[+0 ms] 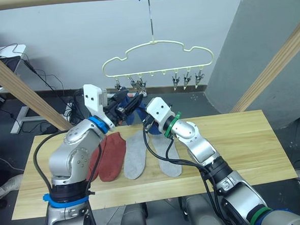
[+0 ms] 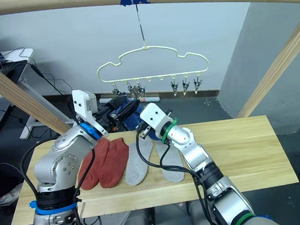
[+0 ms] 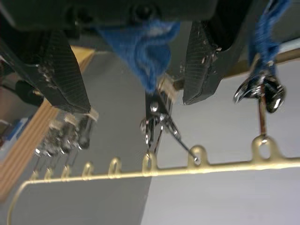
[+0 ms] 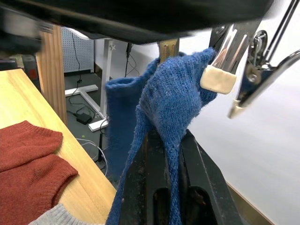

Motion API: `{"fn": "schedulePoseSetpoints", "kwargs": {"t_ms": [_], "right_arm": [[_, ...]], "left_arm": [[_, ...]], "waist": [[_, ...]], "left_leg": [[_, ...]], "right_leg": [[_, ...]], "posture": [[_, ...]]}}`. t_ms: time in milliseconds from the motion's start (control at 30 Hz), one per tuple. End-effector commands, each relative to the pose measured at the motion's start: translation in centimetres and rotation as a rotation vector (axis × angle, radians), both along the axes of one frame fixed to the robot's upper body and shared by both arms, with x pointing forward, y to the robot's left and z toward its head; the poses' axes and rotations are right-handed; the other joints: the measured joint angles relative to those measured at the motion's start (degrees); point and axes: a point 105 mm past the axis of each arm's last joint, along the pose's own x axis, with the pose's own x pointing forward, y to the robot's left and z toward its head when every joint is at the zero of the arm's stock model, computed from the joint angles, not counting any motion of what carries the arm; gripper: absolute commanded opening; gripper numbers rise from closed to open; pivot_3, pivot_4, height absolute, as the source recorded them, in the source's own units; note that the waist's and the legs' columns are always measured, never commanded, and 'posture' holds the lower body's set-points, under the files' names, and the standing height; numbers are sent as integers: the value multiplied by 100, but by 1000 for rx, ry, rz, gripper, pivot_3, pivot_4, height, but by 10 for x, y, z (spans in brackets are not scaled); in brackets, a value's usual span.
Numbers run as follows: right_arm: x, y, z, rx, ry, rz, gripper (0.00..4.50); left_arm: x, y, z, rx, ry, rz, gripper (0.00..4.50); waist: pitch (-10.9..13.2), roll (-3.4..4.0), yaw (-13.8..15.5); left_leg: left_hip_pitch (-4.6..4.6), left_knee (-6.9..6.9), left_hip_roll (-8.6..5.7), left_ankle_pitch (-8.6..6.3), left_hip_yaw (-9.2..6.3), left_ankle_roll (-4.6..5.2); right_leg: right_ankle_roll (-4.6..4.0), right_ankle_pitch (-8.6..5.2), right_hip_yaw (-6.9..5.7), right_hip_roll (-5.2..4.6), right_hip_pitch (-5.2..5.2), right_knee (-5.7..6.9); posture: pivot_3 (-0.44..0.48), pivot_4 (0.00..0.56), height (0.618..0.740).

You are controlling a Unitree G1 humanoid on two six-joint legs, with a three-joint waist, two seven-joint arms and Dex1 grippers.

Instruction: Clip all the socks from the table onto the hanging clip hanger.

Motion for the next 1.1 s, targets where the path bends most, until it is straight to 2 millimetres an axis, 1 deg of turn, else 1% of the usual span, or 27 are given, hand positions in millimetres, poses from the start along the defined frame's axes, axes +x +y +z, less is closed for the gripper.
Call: {"fn": "schedulePoseSetpoints", "kwargs": {"t_ms": [33, 200, 300, 400, 500, 633, 733, 900, 967, 1000, 1100], "right_arm": [[-2, 5, 15, 29, -43, 22, 0], [-4, 5, 15, 55, -21, 39, 0], [-4, 5, 16, 63, -13, 39, 793], [-5, 4, 14, 46, -6, 42, 1779], [-9, 3, 9, 1, 2, 64, 2779], [-24, -7, 0, -63, 36, 115, 2779], [-36, -25, -2, -102, 48, 131, 2779], [-57, -57, 16, -120, 46, 172, 2779], [-65, -72, 25, -118, 47, 183, 2779], [-69, -79, 29, -117, 55, 188, 2779], [-75, -94, 40, -120, 63, 186, 2779]], "left_arm": [[-10, 0, 12, 9, -39, -40, 3477], [-14, -2, 10, 20, -34, -54, 3477], [-13, -3, 9, 23, -37, -48, 3513], [-13, -2, 8, 38, -45, -39, 3513], [-12, -1, 9, 55, -63, -24, 3513], [-9, 2, 9, 83, -105, 26, 3513], [-7, 1, 11, 105, -158, 62, 3513], [-6, -6, 8, 131, -246, 118, 3513], [-8, -12, 6, 130, -275, 132, 3513], [-8, -16, 5, 121, -285, 140, 3513], [-9, -26, 0, 103, -295, 144, 3513]], "waist": [[0, 0, 0], [0, -1, 7], [0, -1, 5], [0, -1, 5], [0, -1, 6], [0, -1, 14], [0, -1, 22], [0, -1, 22], [0, -1, 23], [0, -1, 21], [0, -1, 11]], "left_leg": [[0, 3, 0, 0, 0, 0], [2, 8, -1, 2, 0, -2], [2, 7, 0, 2, -1, -2], [2, 6, 0, 2, 0, -2], [2, 6, 0, 2, 0, -2], [2, 5, -1, 2, 0, -2], [1, 5, -2, 2, 0, -2], [2, 6, -3, 2, 4, -2], [2, 6, -2, 2, 1, -2], [2, 6, -2, 2, 2, -2], [2, 7, -3, 2, 4, -1]], "right_leg": [[0, 0, 0, 0, 0, 5], [0, 0, 1, 0, 0, 13], [0, 0, 0, 1, -1, 13], [0, 0, 1, 1, -1, 12], [-1, 0, 1, 1, -1, 13], [0, -1, 2, 0, -1, 11], [0, -1, 2, 0, -1, 9], [0, -1, 7, -1, -1, 9], [1, -1, 5, 1, 0, 8], [1, -1, 7, 1, 0, 9], [2, -2, 9, 1, 1, 8]], "posture": [[-160, 239, 740], [-154, 239, 740], [-158, 240, 740], [-158, 240, 740], [-159, 239, 740], [-160, 242, 740], [-164, 247, 740], [-175, 253, 740], [-175, 253, 740], [-194, 255, 740], [-208, 256, 740]]}}
